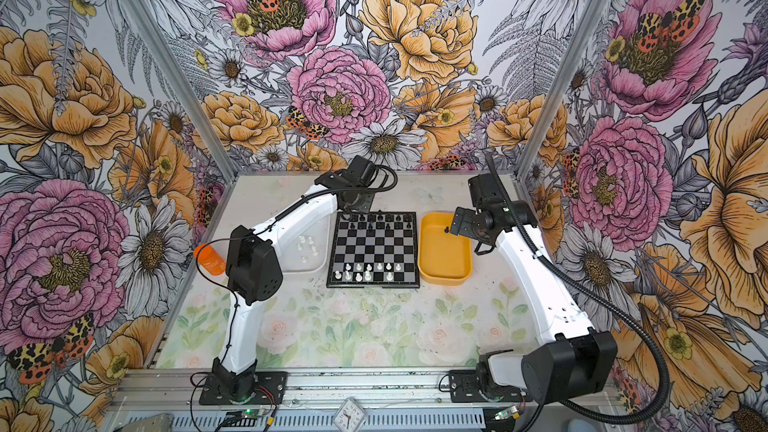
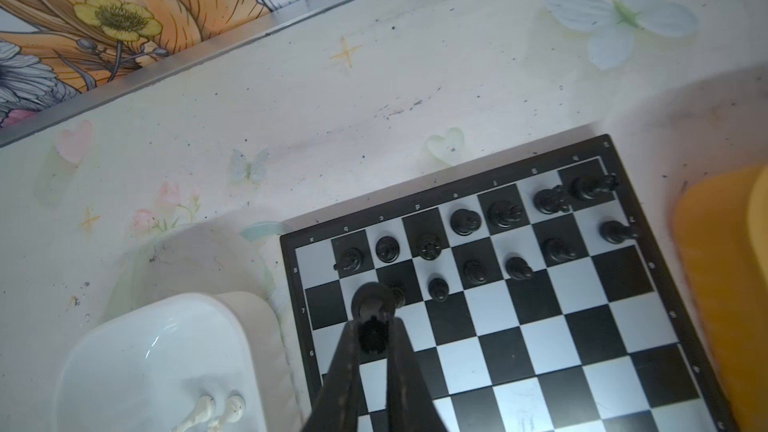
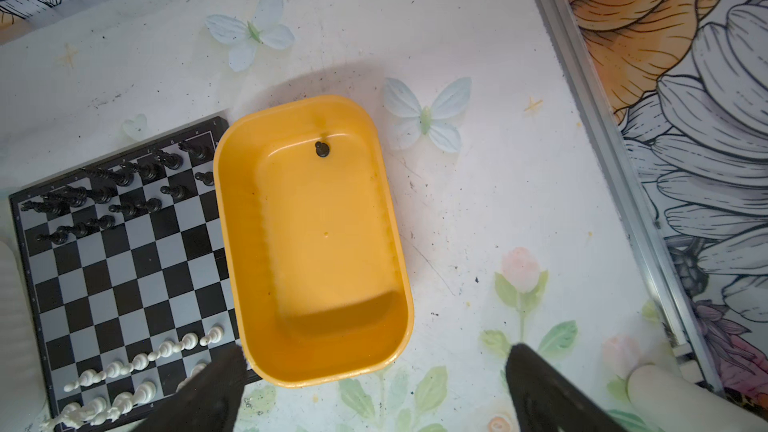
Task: Set up the chess pieces on the board
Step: 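Carry the pawn over the board with the left gripper while the right arm swings inward, then lower the black pawn onto the board's corner square with the left gripper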
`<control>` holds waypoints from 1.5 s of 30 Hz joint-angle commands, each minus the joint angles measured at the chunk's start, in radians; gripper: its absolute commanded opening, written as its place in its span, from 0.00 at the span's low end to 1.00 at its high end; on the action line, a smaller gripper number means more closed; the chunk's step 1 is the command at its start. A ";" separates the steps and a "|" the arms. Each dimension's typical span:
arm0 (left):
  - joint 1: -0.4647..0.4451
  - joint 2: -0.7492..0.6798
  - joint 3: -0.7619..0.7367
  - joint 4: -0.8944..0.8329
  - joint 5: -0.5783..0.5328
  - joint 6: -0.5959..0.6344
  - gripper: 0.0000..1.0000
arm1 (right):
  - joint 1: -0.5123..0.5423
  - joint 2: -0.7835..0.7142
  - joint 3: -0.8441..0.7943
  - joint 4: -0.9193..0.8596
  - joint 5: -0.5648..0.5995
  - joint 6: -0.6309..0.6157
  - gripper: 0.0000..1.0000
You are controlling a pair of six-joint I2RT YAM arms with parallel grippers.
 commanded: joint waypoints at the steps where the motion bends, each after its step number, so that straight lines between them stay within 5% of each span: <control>1: 0.037 -0.076 -0.023 0.007 0.035 -0.021 0.03 | 0.016 0.029 0.057 0.028 0.032 0.017 1.00; 16: 0.133 -0.157 -0.320 0.186 0.183 -0.111 0.06 | 0.046 0.102 0.096 0.035 0.049 0.026 1.00; 45: 0.150 -0.113 -0.497 0.465 0.137 -0.166 0.09 | 0.045 0.070 0.127 -0.007 0.102 0.002 1.00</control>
